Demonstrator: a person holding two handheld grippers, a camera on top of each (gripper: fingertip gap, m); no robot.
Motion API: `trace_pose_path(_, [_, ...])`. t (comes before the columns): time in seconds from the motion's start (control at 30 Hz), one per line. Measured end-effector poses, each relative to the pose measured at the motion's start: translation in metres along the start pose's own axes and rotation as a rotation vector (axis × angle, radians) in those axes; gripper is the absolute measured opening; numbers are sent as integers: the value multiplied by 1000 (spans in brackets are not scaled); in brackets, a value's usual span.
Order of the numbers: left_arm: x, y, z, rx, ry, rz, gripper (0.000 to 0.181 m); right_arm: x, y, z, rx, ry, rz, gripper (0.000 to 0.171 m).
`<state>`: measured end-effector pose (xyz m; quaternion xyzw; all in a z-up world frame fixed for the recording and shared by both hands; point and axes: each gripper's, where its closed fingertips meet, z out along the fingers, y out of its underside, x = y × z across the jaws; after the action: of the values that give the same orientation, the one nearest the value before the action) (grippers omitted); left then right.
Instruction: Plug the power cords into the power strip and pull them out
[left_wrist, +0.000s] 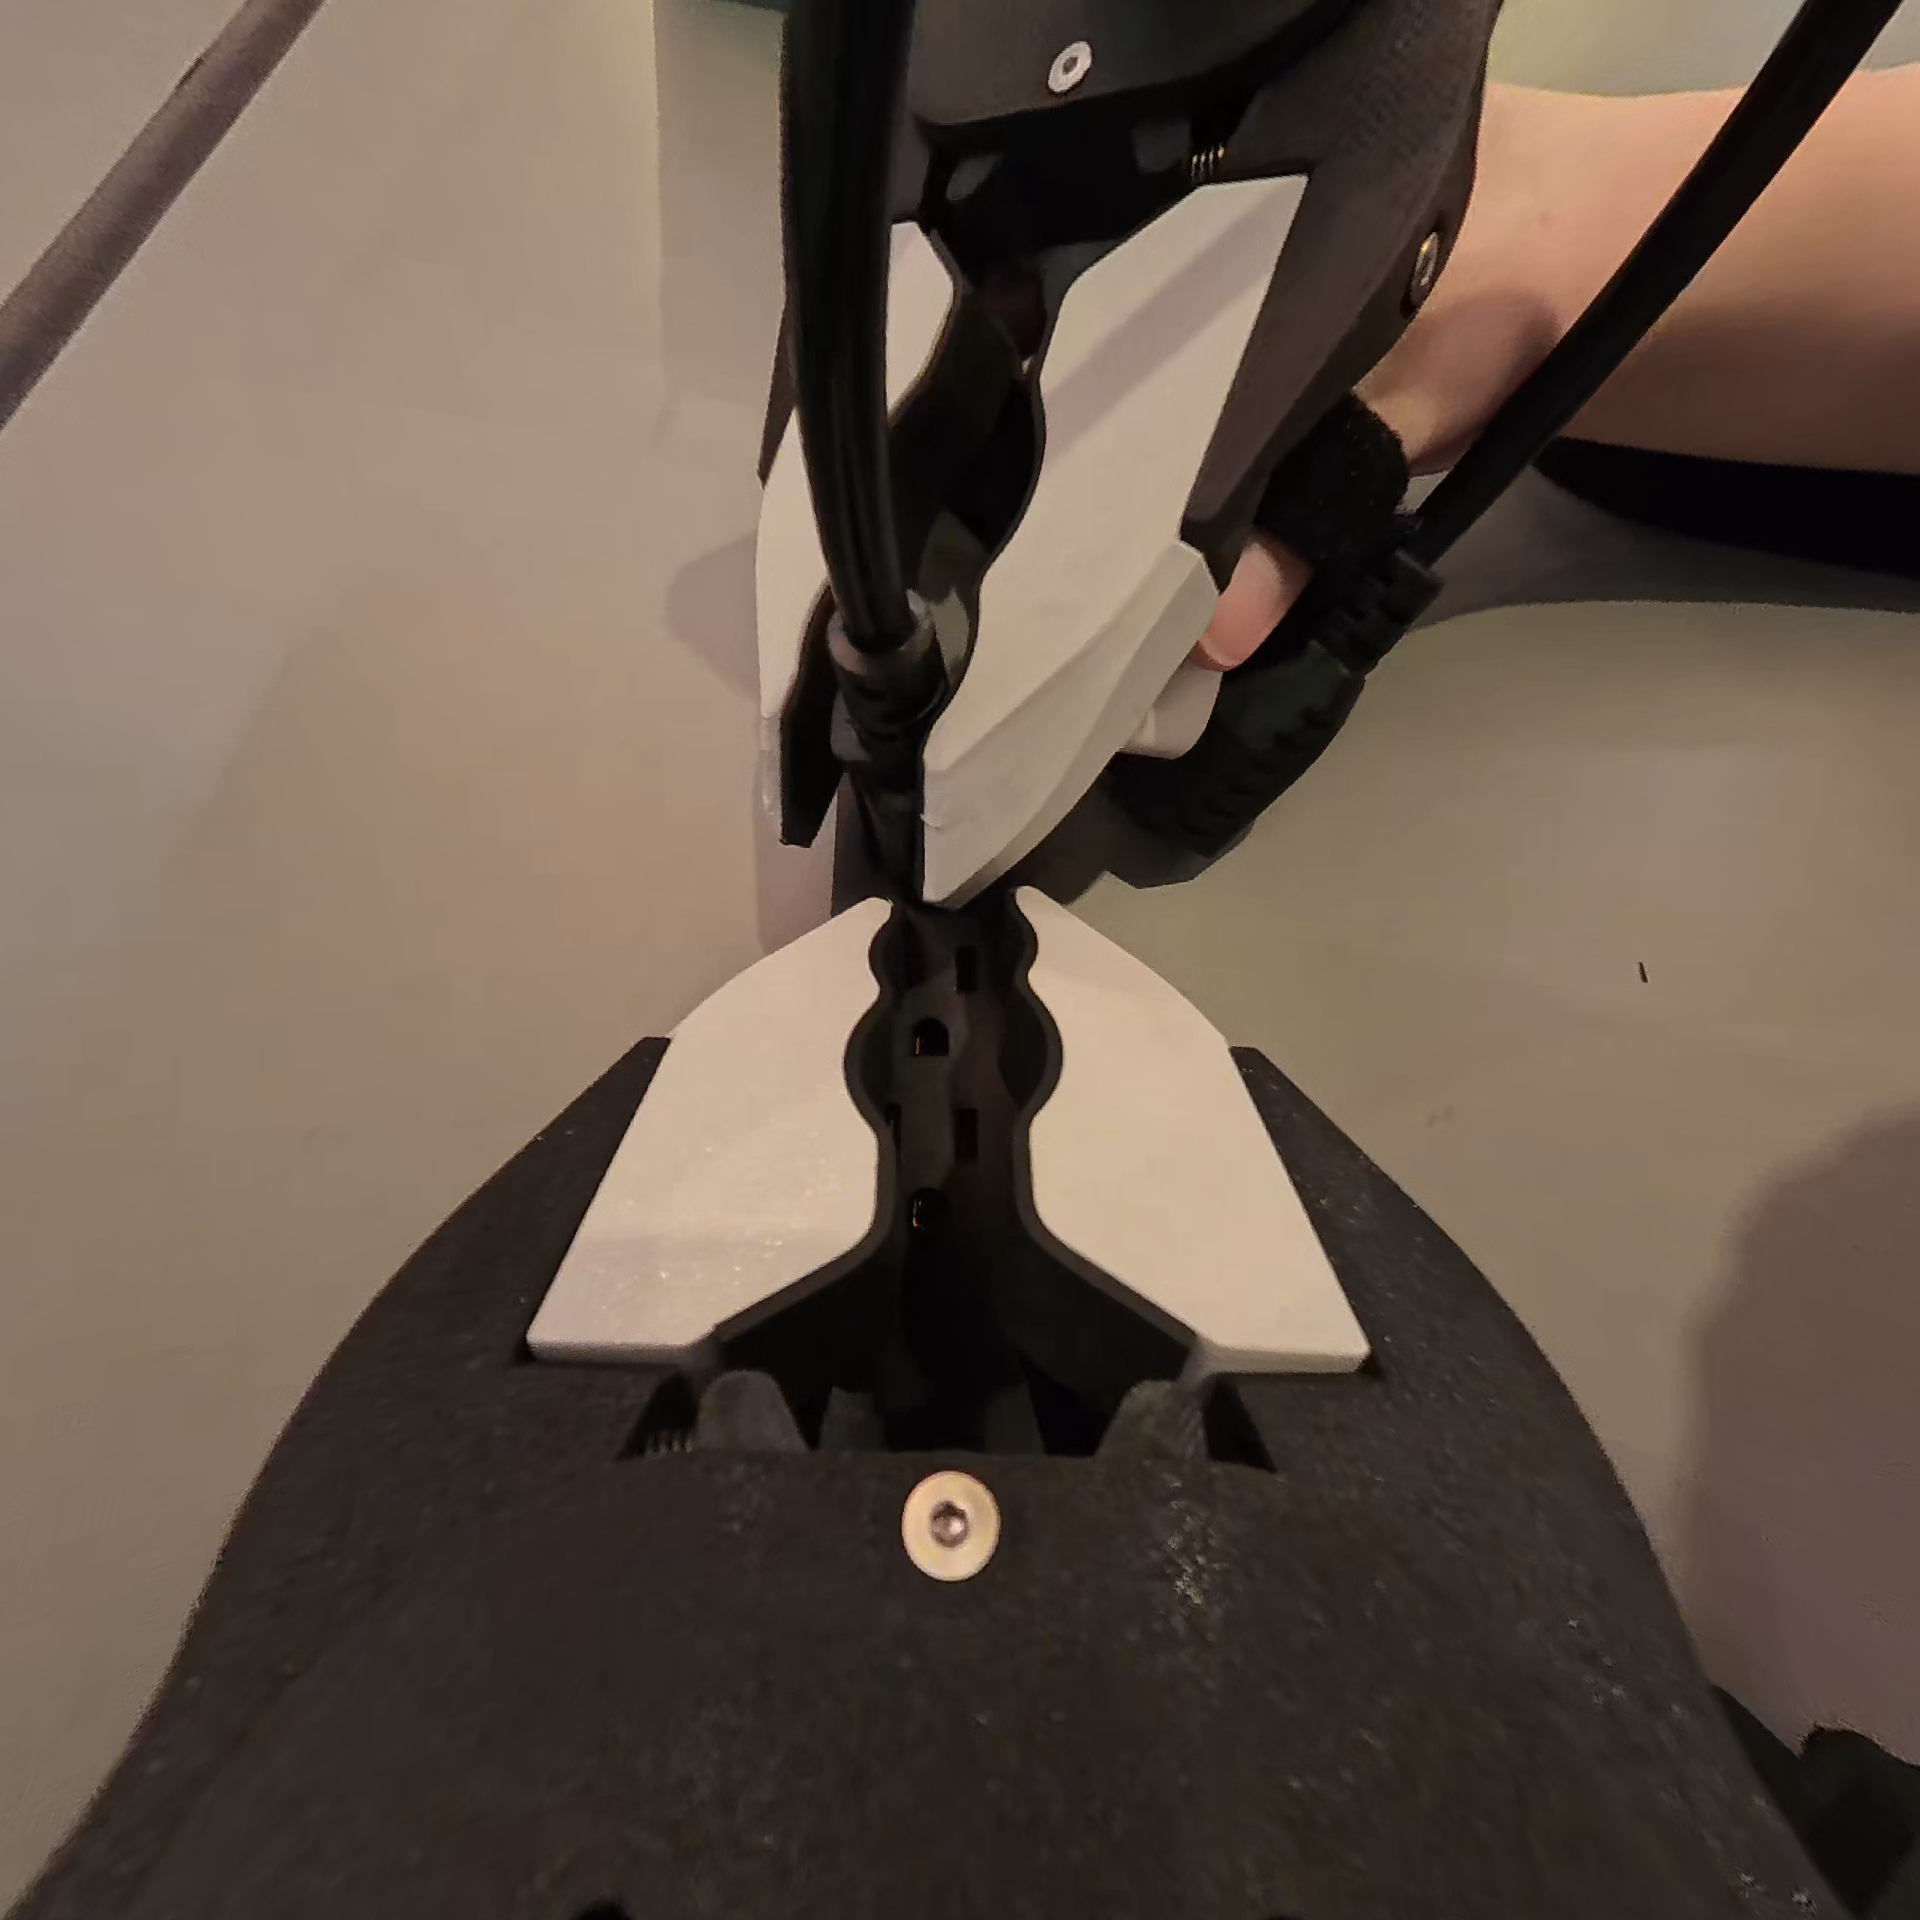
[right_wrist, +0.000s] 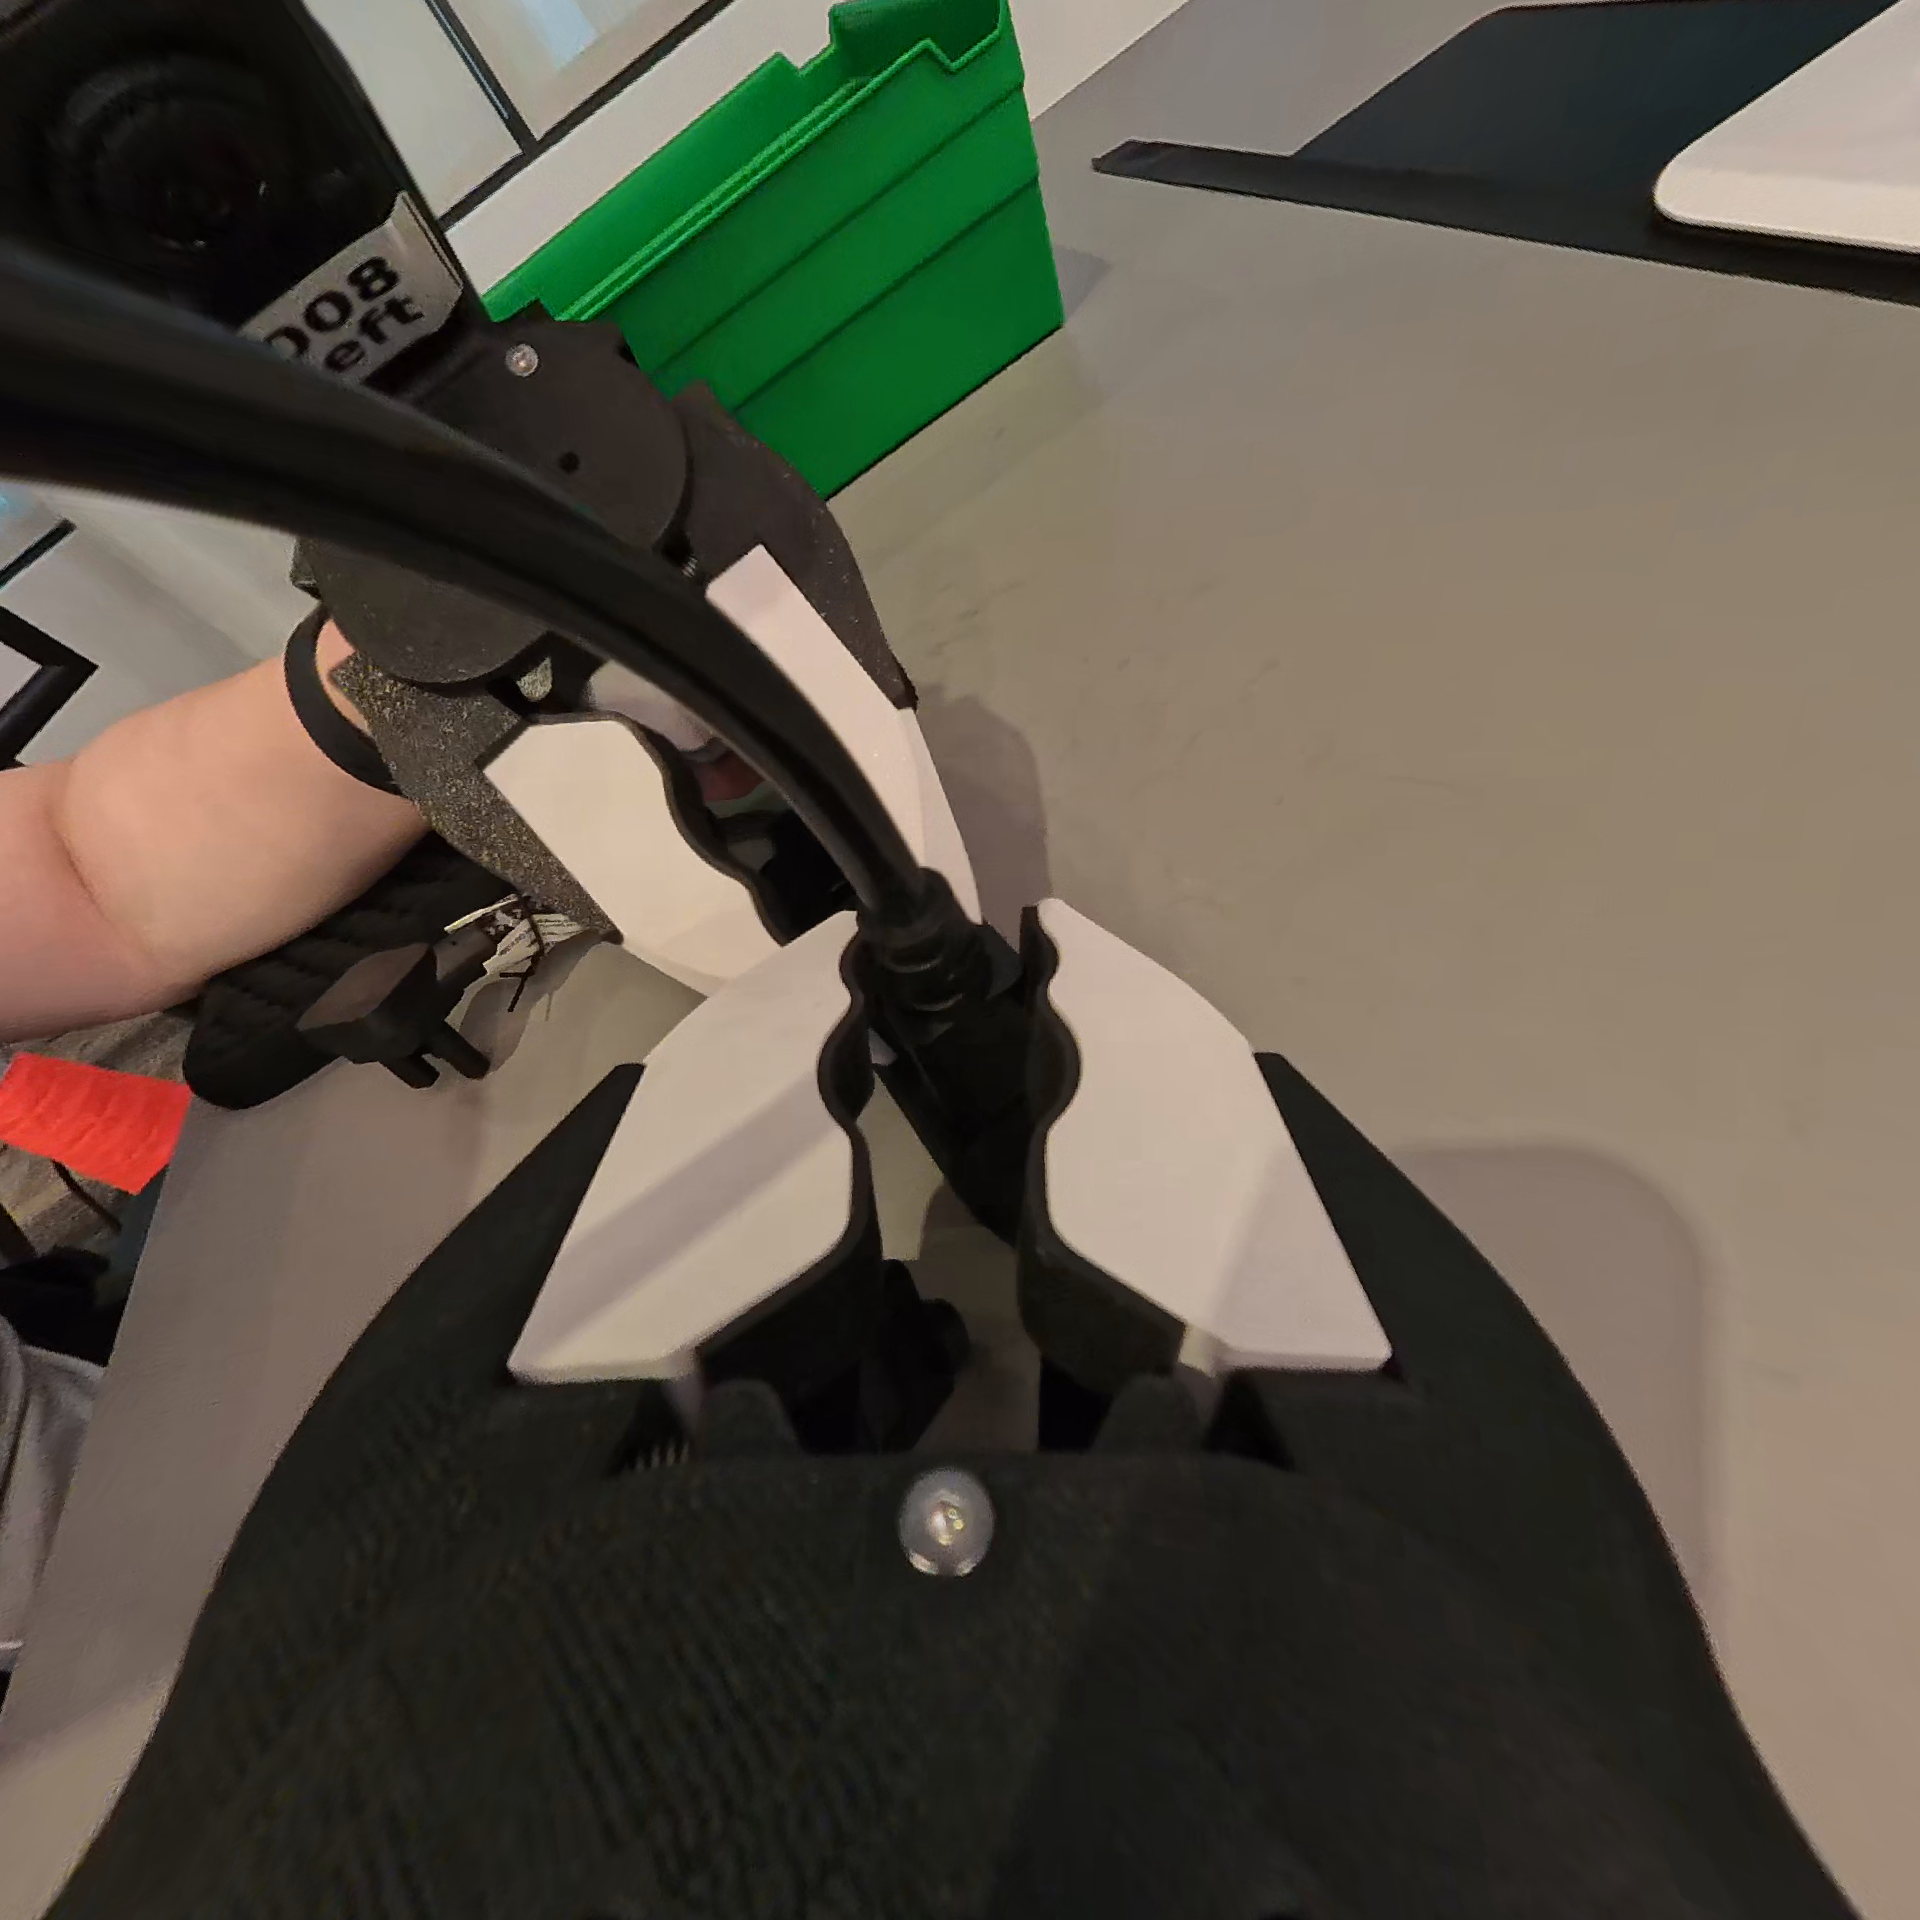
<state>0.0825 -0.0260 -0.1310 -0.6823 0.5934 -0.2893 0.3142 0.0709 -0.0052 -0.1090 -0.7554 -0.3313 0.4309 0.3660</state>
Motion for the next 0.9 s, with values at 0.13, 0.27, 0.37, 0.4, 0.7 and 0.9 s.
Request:
trace_pose_path(0.13, [0,-1,2,12,1,5,16,0,0,0,-9,5,-13,26])
trace_pose_path(0.27, [1,0,2,20,4,23,17,-1,2,-1,-38,22,-51,26])
trace_pose_path(0.37, [2,0,2,14,-20,52,17,-1,2,-1,-54,40,-63,25])
trace_pose_path(0.4, [2,1,3,14,-30,66,17,0,3,-1,-72,53,-63,25])
trace_pose_path(0.7, [1,0,3,13,-72,85,17,1,4,-1,-135,39,105,24])
trace_pose_path(0.9, [1,0,3,2,-97,128,14,2,2,0,-152,9,201,25])
